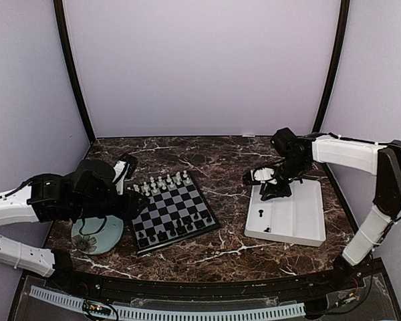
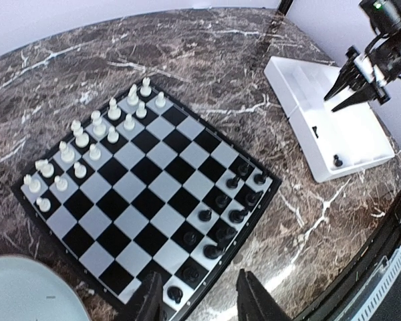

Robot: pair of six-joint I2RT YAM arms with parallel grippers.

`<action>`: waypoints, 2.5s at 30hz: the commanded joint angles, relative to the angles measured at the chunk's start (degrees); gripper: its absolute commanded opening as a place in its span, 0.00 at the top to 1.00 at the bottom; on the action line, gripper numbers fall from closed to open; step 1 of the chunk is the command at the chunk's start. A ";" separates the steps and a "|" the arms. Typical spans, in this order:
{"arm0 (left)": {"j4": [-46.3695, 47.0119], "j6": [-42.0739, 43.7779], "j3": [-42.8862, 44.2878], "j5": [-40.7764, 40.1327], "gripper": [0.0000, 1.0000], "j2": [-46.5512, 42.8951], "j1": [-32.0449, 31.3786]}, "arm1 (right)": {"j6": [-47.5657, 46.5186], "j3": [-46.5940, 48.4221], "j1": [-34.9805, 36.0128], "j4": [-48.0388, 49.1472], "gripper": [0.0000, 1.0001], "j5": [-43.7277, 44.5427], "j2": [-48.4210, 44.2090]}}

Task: Set up the chess pieces on the board
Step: Place the rook at h8, then pick up the pawn from the storage box, then pass from the right arm to the left

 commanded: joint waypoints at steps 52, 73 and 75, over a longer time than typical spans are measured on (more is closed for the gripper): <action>24.75 0.26 2.16 1.12 0.55 11.69 -0.18 | -3.38 1.25 3.46 -3.55 0.88 5.80 10.18; 42.62 -2.01 26.36 26.09 0.65 44.17 1.43 | 25.65 12.89 -3.75 -9.67 0.86 -39.97 4.91; 43.09 -2.92 27.68 27.97 0.65 45.87 1.41 | 26.53 12.66 -3.75 -9.07 0.86 -40.96 4.54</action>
